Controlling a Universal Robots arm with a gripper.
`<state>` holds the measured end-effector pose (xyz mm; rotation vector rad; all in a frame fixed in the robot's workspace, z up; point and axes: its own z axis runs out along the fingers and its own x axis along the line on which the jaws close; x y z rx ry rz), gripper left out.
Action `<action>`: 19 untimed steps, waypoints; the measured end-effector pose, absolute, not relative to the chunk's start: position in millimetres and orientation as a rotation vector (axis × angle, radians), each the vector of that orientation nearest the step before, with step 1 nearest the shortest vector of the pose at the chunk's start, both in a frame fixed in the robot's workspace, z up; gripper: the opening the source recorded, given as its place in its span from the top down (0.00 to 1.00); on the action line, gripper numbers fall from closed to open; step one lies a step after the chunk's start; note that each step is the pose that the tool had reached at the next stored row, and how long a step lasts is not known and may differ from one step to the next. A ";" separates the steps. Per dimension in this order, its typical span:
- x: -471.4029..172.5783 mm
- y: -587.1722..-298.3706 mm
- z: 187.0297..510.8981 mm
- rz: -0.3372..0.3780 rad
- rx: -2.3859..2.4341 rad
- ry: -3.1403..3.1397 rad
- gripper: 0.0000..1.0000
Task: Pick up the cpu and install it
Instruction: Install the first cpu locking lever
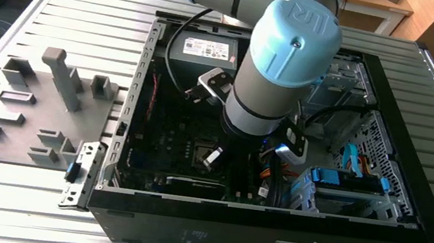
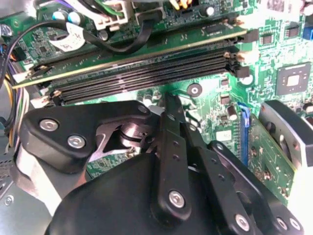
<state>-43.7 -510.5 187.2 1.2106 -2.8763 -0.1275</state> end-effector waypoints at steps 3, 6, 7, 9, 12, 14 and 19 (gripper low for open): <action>-43.7 -510.7 187.2 -0.133 1.211 -2.877 0.89; -43.8 -511.2 187.2 -0.142 1.212 -2.879 0.89; -43.8 -511.5 187.1 -0.145 1.212 -2.879 0.89; -43.8 -512.3 187.0 -0.157 1.214 -2.882 0.89; -43.8 -514.6 186.9 -0.188 1.217 -2.888 0.89; -43.9 -515.1 187.1 -0.203 1.218 -2.890 0.89; -43.9 -515.7 188.0 -0.223 1.220 -2.894 0.89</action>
